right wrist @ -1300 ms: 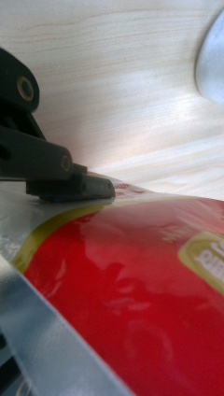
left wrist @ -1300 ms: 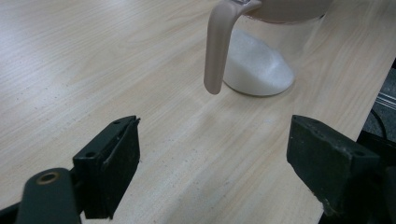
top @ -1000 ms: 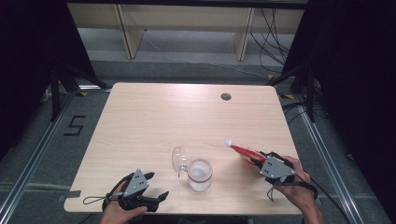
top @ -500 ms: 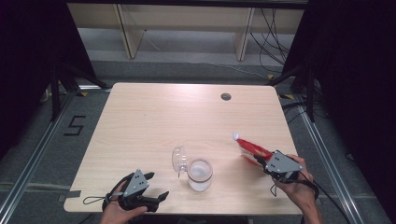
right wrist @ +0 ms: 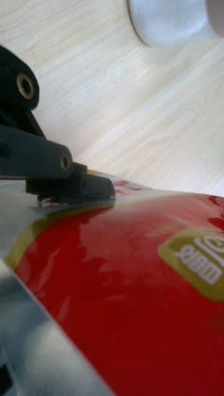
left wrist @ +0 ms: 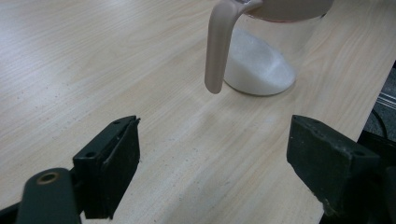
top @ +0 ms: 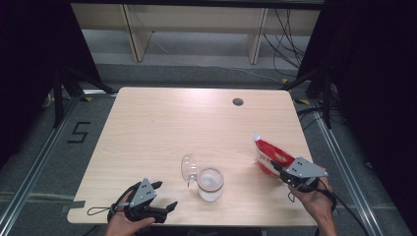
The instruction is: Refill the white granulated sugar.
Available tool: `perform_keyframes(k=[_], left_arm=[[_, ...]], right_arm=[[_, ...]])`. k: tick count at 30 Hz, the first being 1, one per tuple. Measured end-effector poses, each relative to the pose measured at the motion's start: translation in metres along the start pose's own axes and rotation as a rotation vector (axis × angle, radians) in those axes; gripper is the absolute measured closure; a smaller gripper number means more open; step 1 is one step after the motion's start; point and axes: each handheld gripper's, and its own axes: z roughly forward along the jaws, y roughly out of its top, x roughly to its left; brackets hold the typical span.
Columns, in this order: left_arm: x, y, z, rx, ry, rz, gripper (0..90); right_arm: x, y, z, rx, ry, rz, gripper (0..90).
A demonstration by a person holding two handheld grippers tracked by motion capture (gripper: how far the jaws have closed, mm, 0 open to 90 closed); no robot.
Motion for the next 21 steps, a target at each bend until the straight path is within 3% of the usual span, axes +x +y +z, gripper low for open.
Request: perform_keyframes(k=[5,9,13,16,17,19,20,21], left_arm=[[0.000,0.000,0.000,0.000,0.000,-0.001,17.1],[0.000,0.000,0.000,0.005,0.002,0.006,17.1],[0.000,0.000,0.000,0.002,0.001,-0.003,17.1],[0.001,0.000,0.000,0.004,0.000,0.029,17.1],[0.001,0.001,0.000,0.005,0.000,0.030,17.1],[0.001,0.000,0.000,0.002,-0.003,0.028,17.1],[-0.001,0.000,0.000,0.002,-0.002,-0.002,17.1],[-0.001,0.000,0.000,0.002,-0.002,-0.003,17.1]], right_arm=[[-0.003,-0.004,-0.001,0.008,-0.035,0.046,68.8],[-0.006,-0.006,-0.002,-0.001,-0.049,0.068,67.9],[-0.007,-0.008,-0.002,0.000,-0.051,0.120,67.3],[-0.010,-0.011,-0.002,-0.002,-0.070,0.111,65.6],[-0.010,-0.012,-0.002,-0.005,-0.070,0.131,65.6],[-0.011,-0.013,-0.003,-0.004,-0.073,0.139,65.5],[-0.011,-0.013,-0.002,-0.007,-0.073,0.141,65.4],[-0.011,-0.013,-0.001,-0.016,-0.077,0.141,65.2]])
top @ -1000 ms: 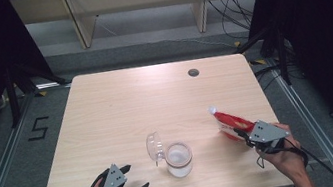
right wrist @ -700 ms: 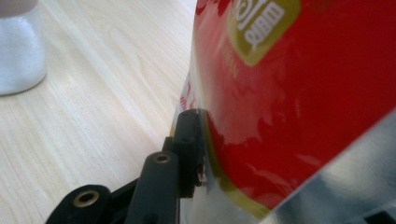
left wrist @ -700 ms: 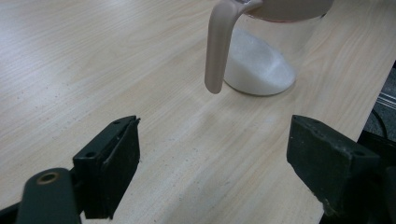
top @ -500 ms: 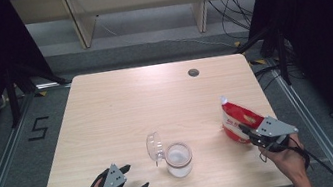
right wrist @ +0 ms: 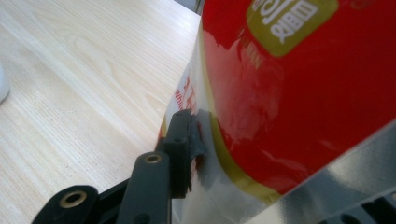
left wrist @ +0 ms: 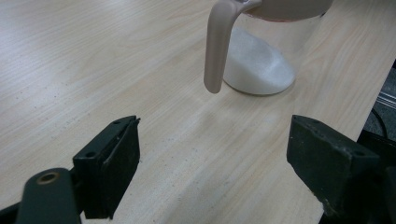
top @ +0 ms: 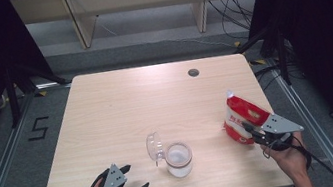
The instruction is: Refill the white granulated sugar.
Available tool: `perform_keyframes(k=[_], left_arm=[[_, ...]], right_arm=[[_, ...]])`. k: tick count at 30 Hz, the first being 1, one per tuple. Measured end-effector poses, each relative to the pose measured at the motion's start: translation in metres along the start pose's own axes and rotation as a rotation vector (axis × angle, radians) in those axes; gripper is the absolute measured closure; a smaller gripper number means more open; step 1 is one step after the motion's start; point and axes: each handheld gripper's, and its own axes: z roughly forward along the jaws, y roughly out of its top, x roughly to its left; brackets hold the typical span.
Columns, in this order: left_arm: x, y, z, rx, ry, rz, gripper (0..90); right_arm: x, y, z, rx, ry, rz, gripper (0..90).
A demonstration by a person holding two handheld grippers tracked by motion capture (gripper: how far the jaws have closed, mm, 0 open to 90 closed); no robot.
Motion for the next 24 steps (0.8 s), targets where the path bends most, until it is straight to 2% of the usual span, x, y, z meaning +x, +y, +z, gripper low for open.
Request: perform_keyframes(k=[2,3,6,7,10,12,13,14,15,17,18,19,20,22,23,24], left_arm=[[0.001,0.000,0.000,0.000,-0.001,0.017,17.1],[0.002,0.001,0.000,-0.002,-0.003,0.033,17.1],[0.002,0.001,0.000,-0.001,0.000,0.029,17.1],[0.000,0.000,0.000,-0.001,0.002,-0.001,17.1],[0.002,0.001,-0.001,0.005,0.005,0.033,17.1],[0.002,0.001,-0.001,-0.004,-0.004,0.024,17.1],[0.001,0.000,0.000,-0.004,-0.006,-0.003,17.1],[0.001,0.000,0.000,-0.003,-0.006,-0.002,17.1],[0.001,0.000,0.000,-0.009,0.000,-0.004,17.1],[0.001,0.001,-0.001,-0.008,-0.002,-0.002,17.1],[0.001,0.001,-0.001,-0.009,-0.001,-0.002,17.1],[0.001,0.001,-0.001,-0.007,-0.001,-0.002,17.1],[0.001,0.001,-0.001,0.001,0.004,-0.001,17.1],[0.000,0.001,0.000,0.002,0.008,0.012,17.1],[0.000,0.001,0.000,0.008,0.008,0.016,17.1],[0.000,0.001,0.000,0.009,0.009,0.023,17.1]], right_arm=[[-0.001,0.001,-0.001,0.012,0.001,-0.010,64.6],[-0.001,0.000,-0.001,0.014,0.001,0.015,64.4],[0.000,0.000,0.000,0.011,-0.004,0.032,63.1],[0.000,0.000,0.000,0.010,-0.010,0.029,61.8],[-0.001,0.000,0.000,0.003,-0.022,0.034,56.1],[-0.001,0.000,0.000,-0.007,-0.036,0.042,51.4],[0.000,0.000,-0.003,0.010,-0.038,0.061,48.6],[0.001,0.000,-0.003,0.001,-0.057,0.072,46.8],[0.001,0.000,-0.006,0.013,-0.051,0.084,45.0],[0.004,-0.001,-0.010,0.014,-0.048,0.102,42.1],[0.006,-0.002,-0.010,0.002,-0.073,0.116,40.8],[0.006,-0.003,-0.012,0.030,-0.053,0.129,39.5],[0.006,-0.004,-0.014,0.041,-0.070,0.122,38.3],[0.007,-0.005,-0.016,0.043,-0.056,0.149,37.4],[0.010,-0.006,-0.018,0.051,-0.075,0.176,36.3],[0.009,-0.006,-0.020,0.052,-0.074,0.185,35.7]])
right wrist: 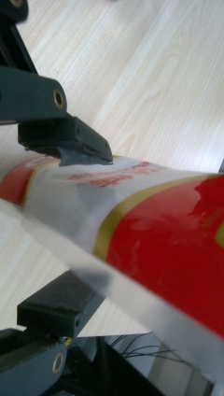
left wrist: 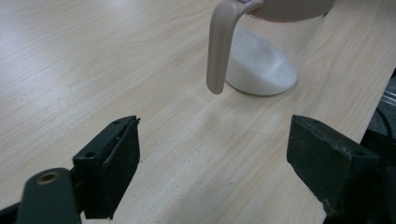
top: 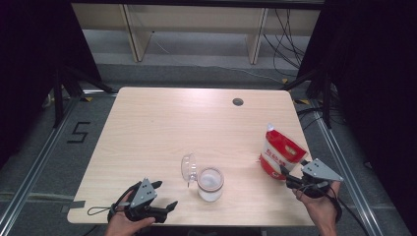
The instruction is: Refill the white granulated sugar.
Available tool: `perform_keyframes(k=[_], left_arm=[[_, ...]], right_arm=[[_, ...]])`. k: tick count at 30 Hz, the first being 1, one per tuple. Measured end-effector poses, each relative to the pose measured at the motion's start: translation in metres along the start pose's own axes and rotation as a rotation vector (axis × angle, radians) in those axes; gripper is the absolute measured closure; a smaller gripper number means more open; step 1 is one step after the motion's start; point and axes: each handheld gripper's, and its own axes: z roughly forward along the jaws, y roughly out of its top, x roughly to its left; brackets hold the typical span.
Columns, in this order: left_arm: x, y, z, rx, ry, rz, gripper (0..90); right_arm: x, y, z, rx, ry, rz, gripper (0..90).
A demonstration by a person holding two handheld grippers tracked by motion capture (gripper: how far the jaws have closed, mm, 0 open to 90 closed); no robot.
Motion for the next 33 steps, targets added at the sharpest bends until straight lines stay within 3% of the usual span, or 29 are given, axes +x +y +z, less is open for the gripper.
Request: perform_keyframes(k=[2,3,7,8,9,10,11,13,15,16,20,21,23,24,29,31,32,33], left_arm=[[0.000,0.000,0.000,-0.004,-0.002,-0.002,17.1],[0.000,0.000,0.000,-0.001,-0.005,-0.002,17.1],[0.000,0.001,-0.001,0.002,0.009,0.004,17.1],[0.000,0.001,0.001,-0.010,0.001,-0.008,17.1],[0.000,0.001,0.001,-0.008,0.002,-0.004,17.1],[0.000,0.001,0.001,0.003,-0.001,0.005,17.1],[0.000,0.001,0.002,-0.001,-0.004,0.001,17.1],[0.000,0.002,0.001,0.003,0.004,0.024,17.1],[0.001,0.003,0.002,-0.004,-0.004,0.024,17.1],[0.000,0.002,0.002,-0.005,-0.010,-0.007,17.1],[0.000,0.004,0.002,-0.009,-0.009,-0.008,17.1],[0.001,0.005,0.003,-0.005,-0.016,-0.008,17.1],[0.001,0.006,0.003,-0.008,-0.025,-0.005,17.1],[0.000,0.006,0.004,-0.019,-0.024,-0.014,17.1],[0.002,0.010,0.005,-0.029,-0.025,-0.017,17.1],[0.005,0.011,0.004,-0.004,-0.016,0.010,17.1],[0.004,0.011,0.005,-0.019,-0.029,-0.015,17.1],[0.004,0.011,0.004,-0.017,-0.026,-0.008,17.1]], right_arm=[[0.003,0.000,-0.003,-0.005,0.011,0.030,35.3],[0.003,-0.001,-0.004,-0.015,0.000,0.007,35.1],[0.010,-0.002,-0.008,0.028,0.004,0.027,35.0],[0.009,-0.002,-0.008,0.017,0.000,0.015,34.9],[0.010,-0.002,-0.010,0.022,0.006,0.037,34.0],[0.009,-0.002,-0.010,0.010,-0.010,0.011,33.8],[0.011,-0.003,-0.012,0.026,-0.005,0.027,33.7],[0.012,-0.004,-0.015,0.024,-0.023,0.011,33.3],[0.015,-0.006,-0.018,0.041,-0.026,0.041,33.0],[0.015,-0.006,-0.019,0.041,-0.023,0.039,33.1],[0.014,-0.010,-0.023,0.040,-0.031,-0.001,33.3],[0.016,-0.011,-0.025,0.051,-0.022,0.025,33.1],[0.016,-0.014,-0.028,0.042,-0.017,0.032,32.9],[0.016,-0.015,-0.030,0.043,-0.028,0.019,32.9],[0.019,-0.017,-0.037,0.047,-0.015,0.039,32.0],[0.020,-0.018,-0.038,0.042,-0.007,0.035,31.5],[0.021,-0.018,-0.039,0.042,-0.008,0.033,31.5],[0.022,-0.019,-0.039,0.047,-0.003,0.038,31.4]])
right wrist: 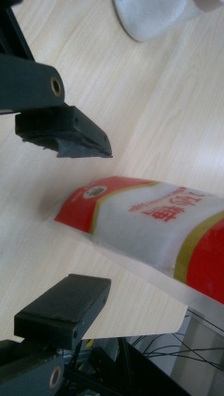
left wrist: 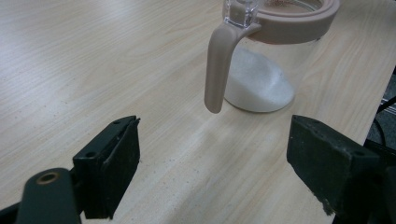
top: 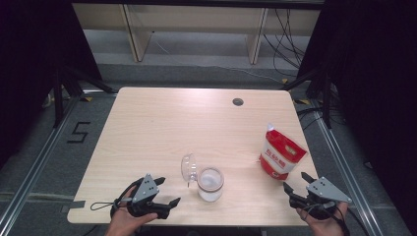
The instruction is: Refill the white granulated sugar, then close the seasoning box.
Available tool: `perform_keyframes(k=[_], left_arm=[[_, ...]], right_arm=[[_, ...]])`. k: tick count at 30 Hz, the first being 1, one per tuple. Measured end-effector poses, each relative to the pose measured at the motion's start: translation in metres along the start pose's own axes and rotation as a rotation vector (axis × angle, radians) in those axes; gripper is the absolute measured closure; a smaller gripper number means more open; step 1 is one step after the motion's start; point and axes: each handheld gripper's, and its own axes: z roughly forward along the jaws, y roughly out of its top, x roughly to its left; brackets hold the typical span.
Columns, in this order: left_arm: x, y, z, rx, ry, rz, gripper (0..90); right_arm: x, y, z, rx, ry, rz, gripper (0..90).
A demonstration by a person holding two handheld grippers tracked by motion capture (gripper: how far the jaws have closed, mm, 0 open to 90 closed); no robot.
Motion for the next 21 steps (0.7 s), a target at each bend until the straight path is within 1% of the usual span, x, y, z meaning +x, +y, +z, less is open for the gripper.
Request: perform_keyframes(k=[2,3,4,5,6,7,8,9,10,12,13,14,15,16,17,18,19,21], left_arm=[[-0.001,-0.001,0.001,-0.013,0.002,-0.014,17.1],[-0.001,0.000,0.000,-0.009,0.001,-0.009,17.1],[-0.001,0.000,0.000,-0.009,0.001,-0.005,17.1],[-0.001,0.000,0.000,-0.010,0.002,-0.010,17.1],[-0.001,0.000,-0.001,-0.010,0.007,-0.010,17.1],[-0.001,0.000,-0.001,-0.006,0.010,-0.008,17.1],[0.000,0.000,-0.001,-0.008,0.006,0.004,17.1],[0.002,0.001,-0.001,-0.004,0.005,0.024,17.1],[0.001,0.001,0.000,-0.014,-0.005,0.011,17.1],[0.001,0.001,0.000,-0.019,-0.008,-0.008,17.1],[0.000,0.001,0.000,-0.016,-0.013,-0.019,17.1],[0.000,0.001,0.001,-0.021,-0.010,-0.021,17.1],[0.001,0.001,0.000,-0.019,-0.007,-0.009,17.1],[0.001,0.000,0.001,-0.019,-0.008,-0.020,17.1],[0.001,0.000,0.000,-0.020,-0.008,-0.019,17.1],[0.001,0.001,0.000,-0.022,-0.003,-0.017,17.7],[0.001,0.001,0.000,-0.023,-0.004,-0.020,18.4],[0.002,0.002,0.000,-0.026,-0.017,-0.017,19.9]], right_arm=[[0.001,-0.001,0.000,-0.001,0.004,-0.001,31.2],[0.002,-0.001,-0.001,0.006,0.008,0.008,31.1],[0.002,-0.002,0.000,0.004,0.012,0.005,31.1],[0.002,-0.003,-0.001,0.005,0.009,0.000,31.0],[0.003,-0.003,-0.002,0.016,0.009,0.007,31.0],[0.004,-0.004,-0.002,0.010,-0.001,-0.004,31.0],[0.005,-0.005,-0.002,0.011,0.003,-0.005,31.0],[0.007,-0.005,-0.002,0.019,0.011,0.005,30.9],[0.007,-0.006,-0.002,0.015,0.018,-0.004,30.9],[0.010,-0.007,-0.003,0.025,0.022,-0.007,30.9],[0.009,-0.007,-0.003,0.009,0.018,-0.023,30.9],[0.012,-0.007,-0.005,0.026,0.030,0.005,30.9],[0.011,-0.008,-0.005,0.025,0.025,-0.008,30.8],[0.012,-0.008,-0.006,0.023,0.024,-0.007,30.8],[0.011,-0.008,-0.006,0.019,0.017,-0.021,30.8],[0.012,-0.009,-0.006,0.030,0.022,-0.006,30.7],[0.012,-0.010,-0.006,0.021,0.019,-0.019,30.7],[0.011,-0.012,-0.007,0.029,0.018,-0.024,30.7]])
